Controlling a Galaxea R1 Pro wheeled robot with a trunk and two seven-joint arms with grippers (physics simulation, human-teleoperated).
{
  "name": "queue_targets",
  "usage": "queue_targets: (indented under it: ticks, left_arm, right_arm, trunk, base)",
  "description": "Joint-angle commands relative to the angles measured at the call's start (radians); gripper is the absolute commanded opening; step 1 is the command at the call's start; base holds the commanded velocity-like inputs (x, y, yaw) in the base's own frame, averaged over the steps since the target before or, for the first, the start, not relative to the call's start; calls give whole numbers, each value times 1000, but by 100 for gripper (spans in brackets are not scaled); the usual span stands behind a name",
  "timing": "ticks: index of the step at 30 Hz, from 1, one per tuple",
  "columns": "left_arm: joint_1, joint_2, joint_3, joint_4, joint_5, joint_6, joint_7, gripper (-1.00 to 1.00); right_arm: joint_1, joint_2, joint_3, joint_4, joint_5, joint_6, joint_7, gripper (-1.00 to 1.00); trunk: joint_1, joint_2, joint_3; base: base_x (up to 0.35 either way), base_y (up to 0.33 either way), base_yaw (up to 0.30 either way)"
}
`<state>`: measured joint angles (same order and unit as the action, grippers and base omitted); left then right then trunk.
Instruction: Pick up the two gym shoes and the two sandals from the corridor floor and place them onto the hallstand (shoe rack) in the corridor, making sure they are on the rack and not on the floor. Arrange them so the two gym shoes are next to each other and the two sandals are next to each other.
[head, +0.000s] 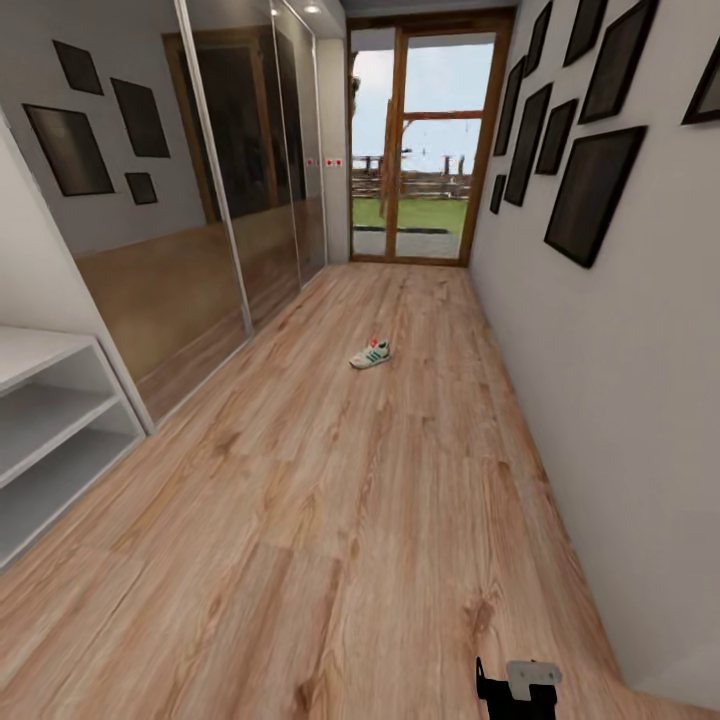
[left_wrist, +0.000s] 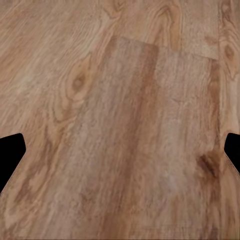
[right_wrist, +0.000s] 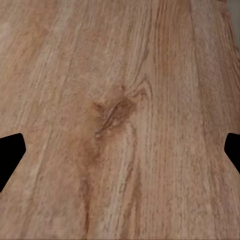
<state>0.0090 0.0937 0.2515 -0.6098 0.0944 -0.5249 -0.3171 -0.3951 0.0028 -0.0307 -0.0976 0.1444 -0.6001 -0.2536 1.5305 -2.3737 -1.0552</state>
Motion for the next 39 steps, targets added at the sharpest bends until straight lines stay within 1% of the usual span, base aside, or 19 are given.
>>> queue_targets:
  ticks: [1,39]
  left_arm:
    - [0,0,2,-1,10,2,-10,100]
    - [0,0,2,0,11,2,-10,100]
  right_arm:
    - [-1,0,-3,1,11,-1,-7,100]
    - [-1,0,-3,1,11,-1,-7,100]
  trunk:
    - [1,0,-1]
    - [1,0,-1]
  base:
    - [339,29,0]
    - [339,100,0]
